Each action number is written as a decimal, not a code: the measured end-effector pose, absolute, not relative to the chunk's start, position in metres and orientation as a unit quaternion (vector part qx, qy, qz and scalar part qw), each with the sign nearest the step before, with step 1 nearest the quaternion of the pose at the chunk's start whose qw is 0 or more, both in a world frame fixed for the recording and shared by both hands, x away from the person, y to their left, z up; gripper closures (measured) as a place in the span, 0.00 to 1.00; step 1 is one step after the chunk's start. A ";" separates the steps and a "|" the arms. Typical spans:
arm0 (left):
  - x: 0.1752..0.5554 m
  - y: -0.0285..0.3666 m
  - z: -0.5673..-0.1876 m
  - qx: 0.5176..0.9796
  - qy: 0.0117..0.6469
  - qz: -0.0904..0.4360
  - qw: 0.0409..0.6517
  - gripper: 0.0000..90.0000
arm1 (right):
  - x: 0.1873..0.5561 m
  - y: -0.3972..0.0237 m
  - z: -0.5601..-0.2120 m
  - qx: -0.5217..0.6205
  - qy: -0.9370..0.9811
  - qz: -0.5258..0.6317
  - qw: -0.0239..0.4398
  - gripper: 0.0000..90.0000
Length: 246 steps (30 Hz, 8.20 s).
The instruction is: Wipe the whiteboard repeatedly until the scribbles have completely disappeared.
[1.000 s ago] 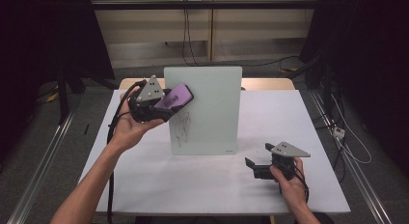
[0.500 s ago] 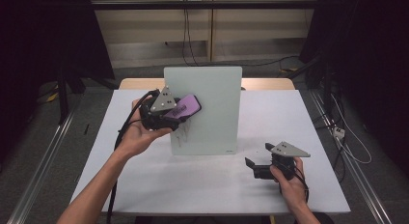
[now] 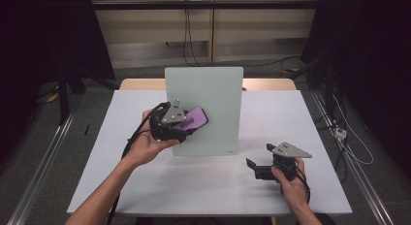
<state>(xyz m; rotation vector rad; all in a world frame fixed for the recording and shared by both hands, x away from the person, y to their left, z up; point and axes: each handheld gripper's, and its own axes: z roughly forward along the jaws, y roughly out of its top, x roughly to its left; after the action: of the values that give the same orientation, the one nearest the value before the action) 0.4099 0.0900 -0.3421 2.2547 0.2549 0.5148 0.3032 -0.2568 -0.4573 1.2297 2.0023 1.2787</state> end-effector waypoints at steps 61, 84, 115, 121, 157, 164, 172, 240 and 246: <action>0.406 0.088 -0.357 0.904 0.084 0.191 0.372 0.45 | 0.303 -0.257 -0.457 0.446 0.729 0.466 0.229 0.05; 0.404 0.120 -0.363 0.899 0.109 0.200 0.373 0.45 | 0.303 -0.257 -0.457 0.447 0.729 0.465 0.230 0.05; 0.408 0.087 -0.356 0.901 0.093 0.195 0.377 0.45 | 0.303 -0.257 -0.457 0.448 0.728 0.466 0.229 0.05; 0.406 0.076 -0.364 0.907 0.076 0.191 0.368 0.45 | 0.303 -0.256 -0.457 0.448 0.728 0.466 0.229 0.05; 0.406 0.109 -0.364 0.896 0.100 0.204 0.382 0.45 | 0.304 -0.257 -0.457 0.447 0.729 0.466 0.228 0.05; 0.401 0.111 -0.377 0.908 0.090 0.193 0.360 0.45 | 0.303 -0.257 -0.457 0.446 0.728 0.468 0.228 0.05; 0.393 0.102 -0.400 0.918 0.072 0.178 0.348 0.45 | 0.303 -0.256 -0.457 0.446 0.730 0.465 0.226 0.05; 0.397 0.106 -0.408 0.913 0.102 0.113 0.378 0.45 | 0.306 -0.255 -0.457 0.451 0.724 0.470 0.226 0.06; 0.394 0.111 -0.400 0.906 0.113 0.101 0.396 0.45 | 0.307 -0.254 -0.457 0.447 0.727 0.469 0.227 0.06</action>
<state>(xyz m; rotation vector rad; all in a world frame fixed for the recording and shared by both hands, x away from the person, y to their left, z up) 0.3939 0.1111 -0.3999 2.2954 0.2862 0.2554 0.3066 -0.2542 -0.4571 1.2320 2.0046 1.2917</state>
